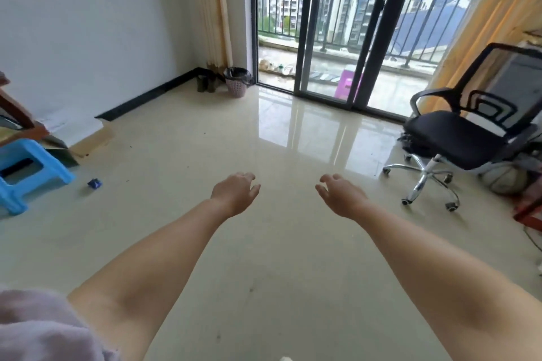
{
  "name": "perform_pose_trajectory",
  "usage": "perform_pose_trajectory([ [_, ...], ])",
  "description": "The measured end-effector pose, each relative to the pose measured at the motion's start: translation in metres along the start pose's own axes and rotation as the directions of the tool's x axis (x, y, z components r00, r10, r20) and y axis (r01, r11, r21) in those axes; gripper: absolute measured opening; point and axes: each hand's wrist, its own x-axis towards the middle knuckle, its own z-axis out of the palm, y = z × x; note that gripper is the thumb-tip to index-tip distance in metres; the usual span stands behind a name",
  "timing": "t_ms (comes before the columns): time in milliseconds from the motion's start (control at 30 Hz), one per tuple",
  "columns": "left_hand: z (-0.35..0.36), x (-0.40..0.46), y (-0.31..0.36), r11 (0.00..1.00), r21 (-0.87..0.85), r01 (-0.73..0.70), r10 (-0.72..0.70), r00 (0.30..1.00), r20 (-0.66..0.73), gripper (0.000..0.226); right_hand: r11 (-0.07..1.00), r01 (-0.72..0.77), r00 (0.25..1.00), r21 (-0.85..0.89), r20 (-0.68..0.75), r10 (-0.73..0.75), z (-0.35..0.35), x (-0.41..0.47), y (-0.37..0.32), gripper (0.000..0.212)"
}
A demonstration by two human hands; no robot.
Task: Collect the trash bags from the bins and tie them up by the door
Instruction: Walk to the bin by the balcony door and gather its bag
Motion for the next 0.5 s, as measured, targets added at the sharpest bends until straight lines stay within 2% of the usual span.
perform_pose_trajectory([
  [233, -0.033, 0.18, -0.049, 0.994, -0.028, 0.109, -0.109, 0.994, 0.0, 0.043, 0.989, 0.139, 0.99, -0.043, 0.018, -0.138, -0.044, 0.209, -0.033, 0.047],
  [500, -0.079, 0.413, -0.114, 0.996, -0.004, 0.087, -0.087, 0.996, 0.012, 0.043, 0.99, 0.129, 0.992, -0.05, 0.003, -0.129, -0.079, 0.452, -0.059, 0.047],
])
